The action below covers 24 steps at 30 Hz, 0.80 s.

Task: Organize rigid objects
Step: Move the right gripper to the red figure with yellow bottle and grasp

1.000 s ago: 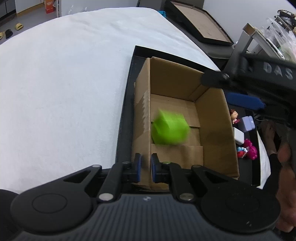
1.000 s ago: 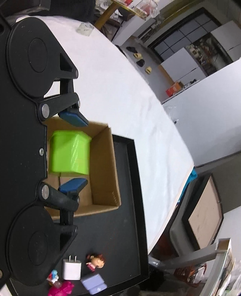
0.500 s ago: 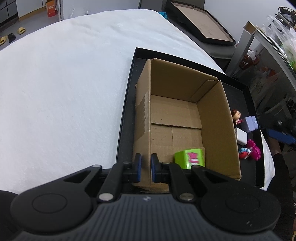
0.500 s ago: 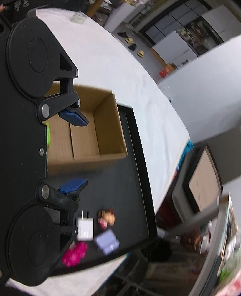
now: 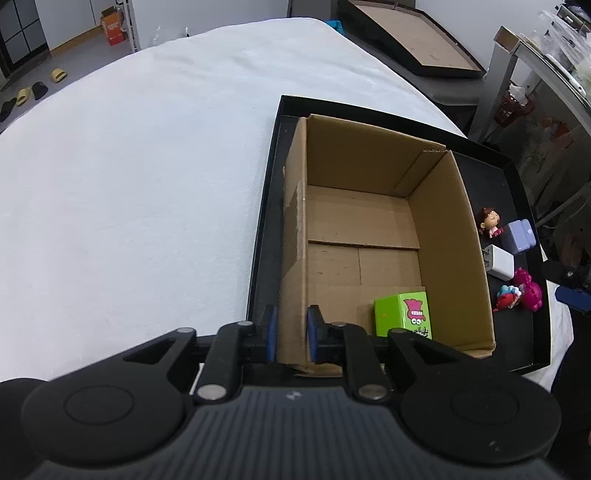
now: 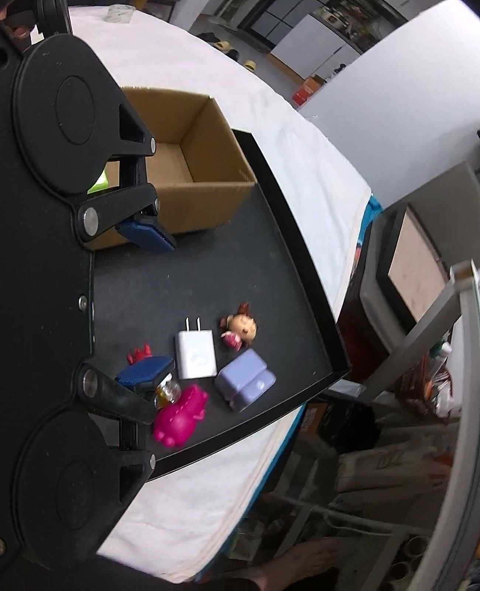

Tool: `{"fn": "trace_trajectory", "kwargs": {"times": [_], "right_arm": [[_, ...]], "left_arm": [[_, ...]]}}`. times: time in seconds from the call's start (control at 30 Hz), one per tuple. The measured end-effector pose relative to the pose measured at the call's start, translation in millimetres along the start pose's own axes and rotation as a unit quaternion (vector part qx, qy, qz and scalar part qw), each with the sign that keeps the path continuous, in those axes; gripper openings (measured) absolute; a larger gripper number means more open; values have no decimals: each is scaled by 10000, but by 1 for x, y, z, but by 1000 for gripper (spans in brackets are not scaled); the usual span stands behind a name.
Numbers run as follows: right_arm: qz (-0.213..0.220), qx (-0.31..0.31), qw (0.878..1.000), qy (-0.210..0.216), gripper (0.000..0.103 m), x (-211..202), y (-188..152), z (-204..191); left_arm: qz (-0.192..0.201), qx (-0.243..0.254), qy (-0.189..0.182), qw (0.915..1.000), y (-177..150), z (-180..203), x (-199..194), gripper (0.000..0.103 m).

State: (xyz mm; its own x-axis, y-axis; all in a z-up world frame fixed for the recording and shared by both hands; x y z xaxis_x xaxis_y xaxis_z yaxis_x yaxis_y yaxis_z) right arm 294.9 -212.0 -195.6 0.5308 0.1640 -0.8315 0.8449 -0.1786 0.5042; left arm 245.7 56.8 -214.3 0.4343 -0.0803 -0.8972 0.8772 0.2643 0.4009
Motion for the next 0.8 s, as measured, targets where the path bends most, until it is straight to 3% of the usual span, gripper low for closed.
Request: {"fn": "trace_trajectory", "kwargs": {"times": [0.33, 0.7, 0.73, 0.77, 0.8], "right_arm": [[-324, 377, 9988, -40, 62, 51, -18, 27], [-430, 232, 9982, -352, 63, 92, -21, 32], [-388, 168, 9982, -431, 58, 92, -20, 31], [-341, 113, 9979, -536, 43, 92, -20, 31], [-295, 65, 9976, -628, 38, 92, -20, 31]], "left_arm": [[69, 46, 463, 9989, 3, 1, 1, 48], [-1, 181, 708, 9973, 5, 8, 9, 59], [7, 159, 709, 9974, 6, 7, 8, 59], [19, 135, 707, 9974, 6, 7, 7, 59], [31, 115, 698, 9975, 7, 6, 7, 59]]}}
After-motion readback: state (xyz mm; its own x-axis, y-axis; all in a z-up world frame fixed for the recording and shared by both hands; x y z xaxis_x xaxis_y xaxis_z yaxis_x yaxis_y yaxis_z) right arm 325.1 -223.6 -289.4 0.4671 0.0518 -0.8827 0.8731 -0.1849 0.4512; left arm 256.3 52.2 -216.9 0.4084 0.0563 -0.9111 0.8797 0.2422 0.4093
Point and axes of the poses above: each gripper's, at about its wrist camera, not at the fingertips, and x roughly the way its jaws point, z to its right, y to its top, the point moved 4 cm from there along x, roughly the way its jaws point, and after that the axes turned 6 degrees about -y, right-handed, at the moved point
